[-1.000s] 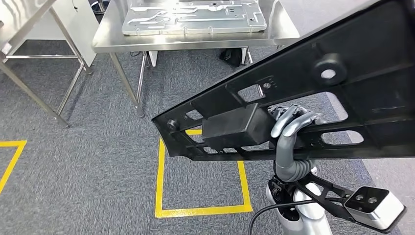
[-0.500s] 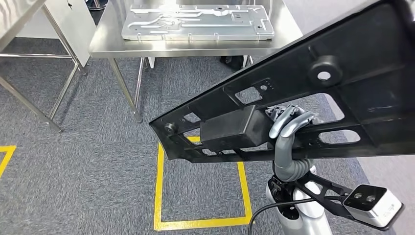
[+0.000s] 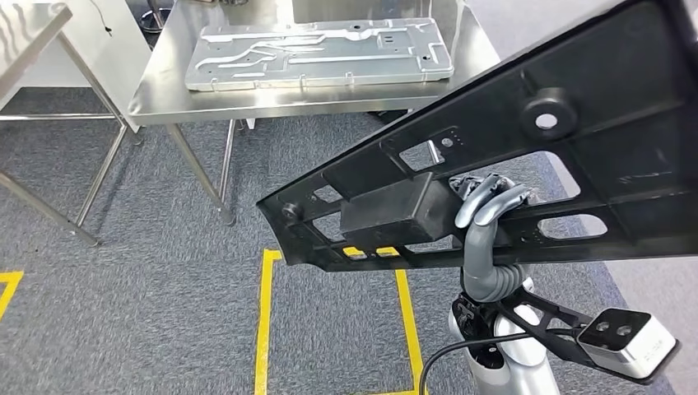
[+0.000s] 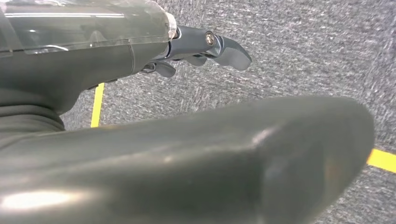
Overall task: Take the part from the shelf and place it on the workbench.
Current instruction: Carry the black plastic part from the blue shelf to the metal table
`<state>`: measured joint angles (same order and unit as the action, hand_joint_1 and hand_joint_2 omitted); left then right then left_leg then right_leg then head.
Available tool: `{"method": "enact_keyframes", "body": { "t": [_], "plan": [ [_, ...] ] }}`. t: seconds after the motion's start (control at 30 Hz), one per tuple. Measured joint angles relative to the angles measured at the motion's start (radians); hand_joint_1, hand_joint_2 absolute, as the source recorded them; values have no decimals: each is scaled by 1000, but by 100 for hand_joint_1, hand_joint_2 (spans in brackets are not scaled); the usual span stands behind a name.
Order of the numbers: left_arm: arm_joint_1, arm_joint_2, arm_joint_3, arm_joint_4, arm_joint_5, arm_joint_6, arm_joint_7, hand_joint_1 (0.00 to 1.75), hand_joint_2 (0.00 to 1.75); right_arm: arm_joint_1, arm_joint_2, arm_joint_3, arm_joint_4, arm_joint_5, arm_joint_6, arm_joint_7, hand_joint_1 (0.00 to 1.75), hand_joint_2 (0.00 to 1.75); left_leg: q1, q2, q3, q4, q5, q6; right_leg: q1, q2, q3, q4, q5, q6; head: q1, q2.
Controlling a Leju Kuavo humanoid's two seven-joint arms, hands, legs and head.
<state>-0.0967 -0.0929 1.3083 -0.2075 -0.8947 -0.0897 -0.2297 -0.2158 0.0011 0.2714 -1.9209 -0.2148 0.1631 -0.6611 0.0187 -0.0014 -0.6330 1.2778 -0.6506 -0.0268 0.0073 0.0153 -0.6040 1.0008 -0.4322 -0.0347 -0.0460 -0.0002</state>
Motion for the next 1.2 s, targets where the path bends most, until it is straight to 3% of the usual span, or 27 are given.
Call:
{"method": "enact_keyframes", "body": {
  "t": [0.03, 0.1, 0.17, 0.27, 0.33, 0.37, 0.47, 0.5, 0.53, 0.57, 0.63, 0.67, 0.7, 0.77, 0.83, 0.9, 0.97, 1.0, 1.03, 1.07, 1.1, 1.17, 1.2],
  "plan": [
    [1, 0, 0, 0, 0, 0, 0, 0, 0, 1, 0, 0, 0, 0, 0, 2, 175, 175, -1, 0, -3, -34, 31, 4, 2, 2, 12, 0, -10, 0, 0, 0],
    [2, 1, 0, 0, 1, 0, -1, 0, 0, 2, 0, 0, 0, 0, 0, 7, 175, 175, -7, 0, 23, -159, 135, 19, 7, 3, 37, 0, -28, 2, 0, 0],
    [2, 2, 0, 0, 1, 0, -2, 0, 0, 2, 0, 0, 1, 0, 0, 12, 175, 175, -14, -1, 47, -246, 177, 31, 9, 5, 50, 1, -41, 9, 0, 0],
    [2, 2, 0, 0, 1, -1, -5, 0, 0, 3, 0, 0, 0, 0, 0, 18, 175, 175, -14, -2, 64, -273, 175, 48, 9, 6, 54, 17, -48, 28, 0, 0],
    [2, 1, 0, 0, 1, -2, -8, 0, 0, 1, 0, 0, 0, 0, 0, 20, 175, 175, -8, -1, 87, -281, 174, 57, 7, 3, 39, 59, -61, 41, 0, 0],
    [1, 0, 0, 0, 1, -3, -10, 0, 0, -1, 0, 0, -1, 1, -1, 21, 175, 175, -6, -1, 98, -283, 171, 59, 3, 0, 13, 104, -78, 48, 0, 0],
    [3, 0, 0, 0, 0, -5, -11, 0, 0, -1, 0, -1, 0, 2, -1, 25, 175, 175, -4, -2, 124, -284, 146, 56, -13, -4, -112, 272, -135, 66, 0, 0],
    [4, 0, 0, 0, 0, -6, -11, 0, 0, 0, 0, -1, 0, 2, -1, 28, 175, 175, -2, -2, 136, -284, 136, 53, -18, -6, -140, 293, -139, 71, 0, 0],
    [5, 0, 0, 0, 0, -6, -11, 0, 0, 1, 0, -1, 0, 2, -1, 30, 175, 175, 1, -3, 150, -284, 124, 49, -22, -8, -151, 279, -129, 75, 0, 0],
    [6, 0, 0, 0, 0, -6, -11, 0, 0, 1, 0, -1, 0, 3, -1, 31, 175, 175, 5, -4, 166, -284, 112, 44, -26, -10, -145, 234, -100, 79, 0, 0],
    [6, 0, 0, 0, 0, -6, -11, 0, 0, 1, 0, -1, 1, 6, -1, 35, 175, 175, 10, -4, 197, -283, 82, 32, -31, -22, -115, 110, -5, 84, 0, 0],
    [6, 0, 0, 0, 1, -6, -11, 0, 0, 1, 0, -1, 3, 8, -1, 38, 175, 175, 11, -3, 210, -286, 68, 24, -29, -27, -103, 70, 28, 79, 0, 0],
    [6, 0, 1, 0, 2, -6, -11, 0, 0, 2, 0, 0, 4, 10, -2, 43, 175, 175, 10, -1, 223, -292, 56, 16, -26, -29, -95, 49, 47, 72, 0, 0],
    [2, 0, 1, 0, 4, -6, -11, 0, 0, -1, 0, -1, 5, 15, -6, 63, 175, 175, 10, 2, 245, -294, 56, -2, -22, -24, -78, 47, 32, 52, 0, 0],
    [-5, -1, 1, 0, 6, -6, -12, 0, 0, -7, 0, -1, 5, 18, -14, 84, 175, 175, 12, 3, 222, -222, 89, -12, -24, -19, -49, 37, 14, 35, 0, 0],
    [-9, -3, 1, 0, 9, -6, -12, 0, 0, -9, 0, -1, 8, 22, -23, 97, 175, 175, 12, 3, 131, -85, 98, -15, -22, -17, -16, 29, -8, 23, 0, 0],
    [-3, -4, 1, 0, 10, -5, -12, 0, 0, -6, 0, -1, 14, 30, -35, 107, 175, 175, 7, 2, 35, 11, 37, -12, -17, -13, 19, 25, -34, 14, 0, 0],
    [1, -4, 1, 0, 10, -4, -12, 0, 0, -4, 0, -1, 17, 35, -41, 113, 175, 175, 4, 2, 0, 24, -3, -9, -15, -10, 38, 25, -49, 12, 0, 0],
    [4, -4, 2, 0, 10, -3, -12, 0, 0, -2, 0, -1, 19, 40, -47, 120, 175, 175, 0, 2, -25, 13, -27, -3, -11, -8, 58, 24, -64, 10, 0, 0],
    [6, -4, 2, 0, 10, -2, -12, 0, 0, 0, 0, -1, 21, 45, -52, 127, 175, 175, -4, 2, -39, -21, -24, 6, -7, -6, 79, 23, -79, 9, 0, 0],
    [6, -4, 2, 0, 10, -2, -12, 0, 0, 0, 0, -1, 22, 48, -56, 135, 175, 175, -10, 2, -44, -72, 13, 18, -3, -6, 100, 22, -94, 8, 0, 0],
    [9, -3, 2, 0, 10, 0, -12, 0, 0, 0, 0, -1, 25, 54, -61, 150, 175, 175, -25, -5, -38, -170, 138, 46, 2, -2, 133, 20, -120, 10, 0, 0],
    [10, -2, 2, 0, 10, 1, -12, 0, 0, -1, 0, -1, 26, 56, -63, 157, 175, 175, -31, -10, -30, -199, 180, 56, 3, 2, 146, 15, -132, 14, 0, 0]
  ]
}}
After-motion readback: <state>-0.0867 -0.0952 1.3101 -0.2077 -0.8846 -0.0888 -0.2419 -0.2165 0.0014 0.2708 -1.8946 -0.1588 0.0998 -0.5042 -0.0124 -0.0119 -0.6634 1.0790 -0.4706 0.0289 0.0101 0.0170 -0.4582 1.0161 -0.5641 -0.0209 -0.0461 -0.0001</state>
